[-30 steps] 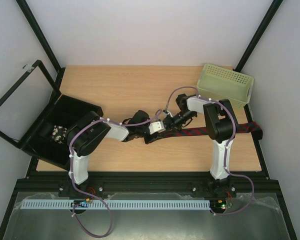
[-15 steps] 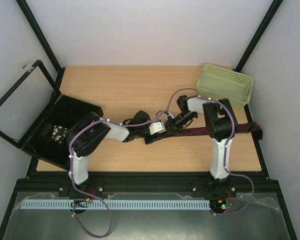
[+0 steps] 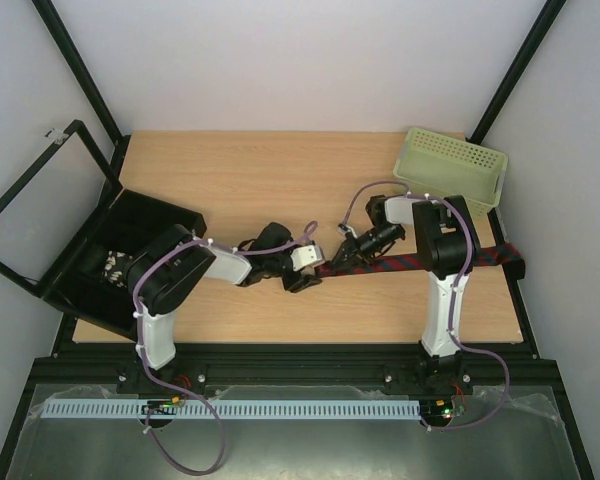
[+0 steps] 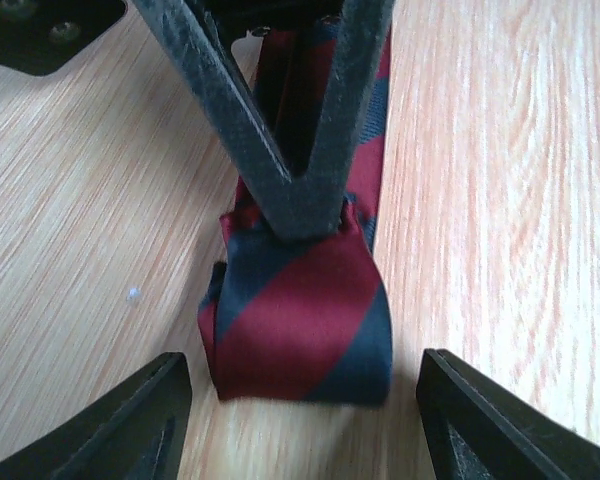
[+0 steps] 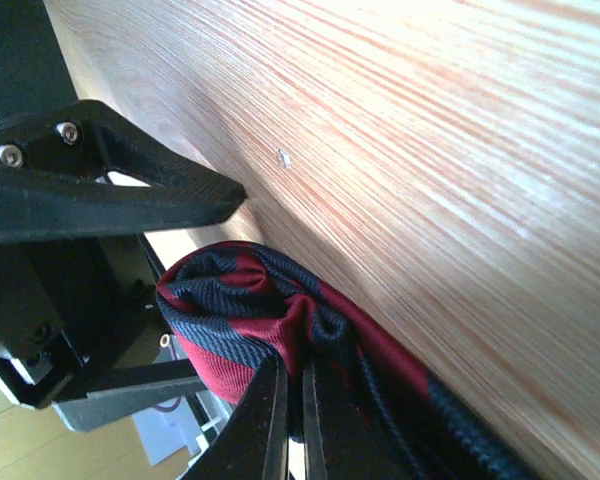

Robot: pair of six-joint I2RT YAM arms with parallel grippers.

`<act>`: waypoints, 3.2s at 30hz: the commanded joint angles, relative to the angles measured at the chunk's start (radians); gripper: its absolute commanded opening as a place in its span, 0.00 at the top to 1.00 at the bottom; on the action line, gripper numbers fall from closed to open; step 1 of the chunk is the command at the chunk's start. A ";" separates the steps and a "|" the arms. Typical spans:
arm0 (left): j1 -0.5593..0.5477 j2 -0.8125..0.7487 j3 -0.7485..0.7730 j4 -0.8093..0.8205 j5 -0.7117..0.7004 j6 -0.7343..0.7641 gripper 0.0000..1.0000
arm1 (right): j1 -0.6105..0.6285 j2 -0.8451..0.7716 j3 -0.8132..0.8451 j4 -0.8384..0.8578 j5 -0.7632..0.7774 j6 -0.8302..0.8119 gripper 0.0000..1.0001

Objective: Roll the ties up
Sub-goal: Roll the tie at the center of the board.

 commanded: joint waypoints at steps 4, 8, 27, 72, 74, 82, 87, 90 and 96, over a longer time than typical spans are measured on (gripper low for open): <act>0.020 -0.002 -0.125 0.123 0.094 -0.118 0.28 | -0.031 0.057 -0.064 0.020 0.219 -0.021 0.99; 0.006 0.058 -0.114 0.249 0.102 -0.167 0.27 | -0.041 0.072 -0.060 0.021 0.239 -0.020 0.99; -0.056 0.120 0.024 0.313 0.094 -0.170 0.59 | -0.042 0.117 -0.030 0.007 0.243 -0.011 0.99; -0.051 0.221 0.131 0.280 0.114 -0.181 0.59 | -0.042 0.141 0.002 -0.026 0.225 -0.037 0.99; -0.055 0.254 0.140 0.253 0.098 -0.157 0.60 | -0.041 0.140 0.002 -0.027 0.220 -0.039 0.99; -0.048 0.243 0.056 0.085 -0.004 -0.031 0.68 | -0.042 0.121 0.021 -0.038 0.186 -0.036 0.98; -0.027 0.207 0.047 -0.080 -0.077 -0.005 0.71 | -0.049 0.034 0.054 -0.099 0.120 -0.052 0.86; -0.026 0.206 0.076 -0.174 -0.099 -0.002 0.72 | -0.052 -0.015 0.072 -0.144 0.084 -0.058 0.77; -0.027 0.215 0.129 -0.276 -0.131 -0.028 0.72 | -0.049 -0.083 0.044 -0.147 -0.003 -0.018 0.62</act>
